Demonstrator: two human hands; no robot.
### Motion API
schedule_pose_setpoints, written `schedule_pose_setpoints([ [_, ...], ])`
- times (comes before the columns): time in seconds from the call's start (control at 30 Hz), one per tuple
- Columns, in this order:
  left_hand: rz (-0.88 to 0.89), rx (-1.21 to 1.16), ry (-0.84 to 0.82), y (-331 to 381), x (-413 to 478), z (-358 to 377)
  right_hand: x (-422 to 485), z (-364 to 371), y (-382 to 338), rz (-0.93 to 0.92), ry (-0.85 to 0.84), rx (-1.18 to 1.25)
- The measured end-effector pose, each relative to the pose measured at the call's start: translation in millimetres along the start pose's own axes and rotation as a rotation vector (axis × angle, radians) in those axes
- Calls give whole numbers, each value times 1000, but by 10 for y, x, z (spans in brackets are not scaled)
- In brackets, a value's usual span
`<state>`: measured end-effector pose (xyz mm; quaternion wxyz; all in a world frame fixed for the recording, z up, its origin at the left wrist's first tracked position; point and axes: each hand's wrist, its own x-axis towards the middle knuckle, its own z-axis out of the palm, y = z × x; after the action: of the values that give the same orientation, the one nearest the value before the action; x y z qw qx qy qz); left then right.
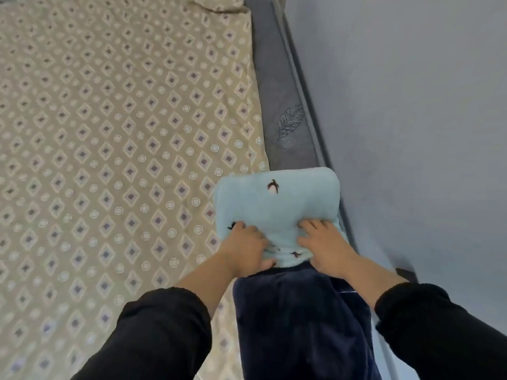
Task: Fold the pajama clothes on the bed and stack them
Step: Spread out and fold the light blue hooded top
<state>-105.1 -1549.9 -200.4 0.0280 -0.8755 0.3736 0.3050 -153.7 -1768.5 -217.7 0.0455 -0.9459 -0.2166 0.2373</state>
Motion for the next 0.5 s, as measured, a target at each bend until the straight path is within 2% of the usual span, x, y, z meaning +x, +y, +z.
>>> schedule_pose_setpoints([
  [0.03, -46, -180, 145, 17, -27, 40, -45, 61, 46, -1, 28, 91],
  [0.07, -155, -364, 368, 10, -49, 55, -77, 78, 79, 19, 79, 211],
  [0.13, -506, -588, 787, -69, -43, -1, -96, 23, 125, 98, 192, 489],
  [0.17, -685, -676, 859, -144, -18, -38, -78, -43, 133, 153, 271, 610],
  [0.2, -848, -780, 817, -211, 23, -96, -45, -117, 137, 226, 366, 702],
  [0.23, -961, -937, 699, -282, 77, -133, 4, -191, 133, 323, 468, 753],
  [0.3, -1037, -1383, 491, -345, 166, -178, 152, -303, 135, 591, 642, 769],
  [0.33, -1037, -1578, 428, -343, 189, -196, 232, -340, 146, 736, 669, 788],
  [0.4, -1010, -1668, 386, -337, 190, -170, 366, -370, 192, 913, 539, 1063],
  [0.47, -996, -1684, 394, -308, 168, -153, 439, -365, 207, 898, 348, 1458],
  [0.5, -979, -1704, 390, -297, 164, -167, 459, -381, 207, 874, 304, 1538],
])
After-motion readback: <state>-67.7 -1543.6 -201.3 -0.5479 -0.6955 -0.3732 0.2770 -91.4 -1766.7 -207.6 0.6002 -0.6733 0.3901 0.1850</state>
